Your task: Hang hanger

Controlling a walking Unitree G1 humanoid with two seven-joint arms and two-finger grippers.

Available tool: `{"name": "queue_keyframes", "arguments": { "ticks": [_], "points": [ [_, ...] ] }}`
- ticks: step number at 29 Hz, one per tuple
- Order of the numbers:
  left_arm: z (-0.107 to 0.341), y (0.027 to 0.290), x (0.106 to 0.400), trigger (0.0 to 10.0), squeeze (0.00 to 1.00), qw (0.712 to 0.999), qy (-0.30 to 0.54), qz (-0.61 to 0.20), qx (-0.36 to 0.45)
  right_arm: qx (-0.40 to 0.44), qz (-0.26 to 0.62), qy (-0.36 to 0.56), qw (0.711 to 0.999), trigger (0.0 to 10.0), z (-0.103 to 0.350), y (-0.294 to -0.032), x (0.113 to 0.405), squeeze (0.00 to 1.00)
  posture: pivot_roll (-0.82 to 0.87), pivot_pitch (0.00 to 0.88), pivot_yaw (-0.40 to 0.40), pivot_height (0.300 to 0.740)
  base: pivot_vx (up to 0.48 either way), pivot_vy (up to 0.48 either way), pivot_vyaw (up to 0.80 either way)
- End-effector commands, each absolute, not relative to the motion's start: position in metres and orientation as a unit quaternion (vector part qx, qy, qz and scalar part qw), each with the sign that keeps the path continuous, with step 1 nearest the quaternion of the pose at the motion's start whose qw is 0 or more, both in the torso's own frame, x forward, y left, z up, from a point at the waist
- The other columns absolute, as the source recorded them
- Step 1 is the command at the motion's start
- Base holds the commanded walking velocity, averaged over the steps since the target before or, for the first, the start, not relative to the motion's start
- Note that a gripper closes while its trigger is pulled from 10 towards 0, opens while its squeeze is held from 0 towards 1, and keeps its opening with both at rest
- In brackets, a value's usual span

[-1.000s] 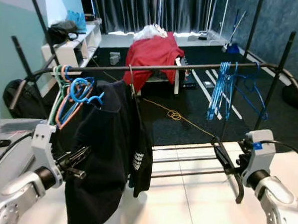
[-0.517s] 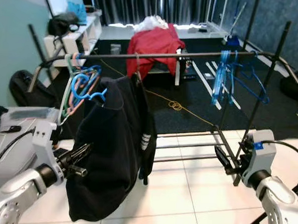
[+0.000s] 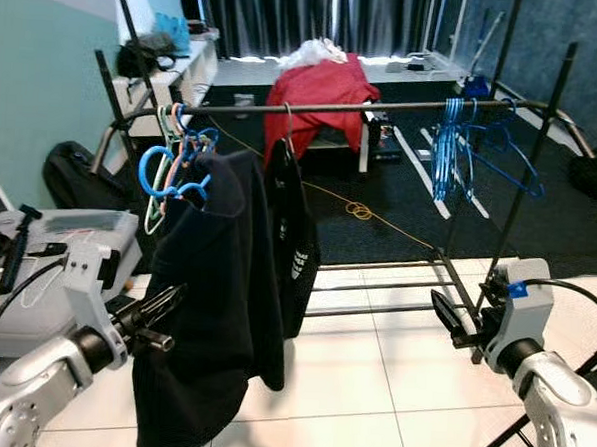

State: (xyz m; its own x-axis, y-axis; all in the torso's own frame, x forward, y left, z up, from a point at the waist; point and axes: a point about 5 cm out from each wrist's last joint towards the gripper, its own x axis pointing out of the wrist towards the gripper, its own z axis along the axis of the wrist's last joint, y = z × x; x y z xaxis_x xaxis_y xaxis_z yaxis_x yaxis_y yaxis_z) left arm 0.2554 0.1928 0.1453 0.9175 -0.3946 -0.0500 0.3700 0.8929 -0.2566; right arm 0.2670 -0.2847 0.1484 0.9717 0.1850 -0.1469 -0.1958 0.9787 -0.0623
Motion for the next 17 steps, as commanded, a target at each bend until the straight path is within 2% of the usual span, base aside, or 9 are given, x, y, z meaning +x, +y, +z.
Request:
{"name": "queue_keyframes", "arguments": {
  "ticks": [1,17],
  "points": [
    [0.1530,0.1962,0.2572,10.0,0.00,0.971,0.031,-0.198,-0.128,-0.036,0.105,0.069,0.991,10.0,0.1489,-0.2804,0.2692,0.00,-0.12,0.000,0.037,0.740,0.000,0.000,0.00],
    [0.1531,0.1954,0.2577,10.0,0.00,0.970,0.030,-0.198,-0.134,-0.038,0.105,0.072,0.991,10.0,0.1487,-0.2818,0.2688,0.00,-0.13,0.000,0.034,0.740,0.000,0.000,0.00]
  ]
}}
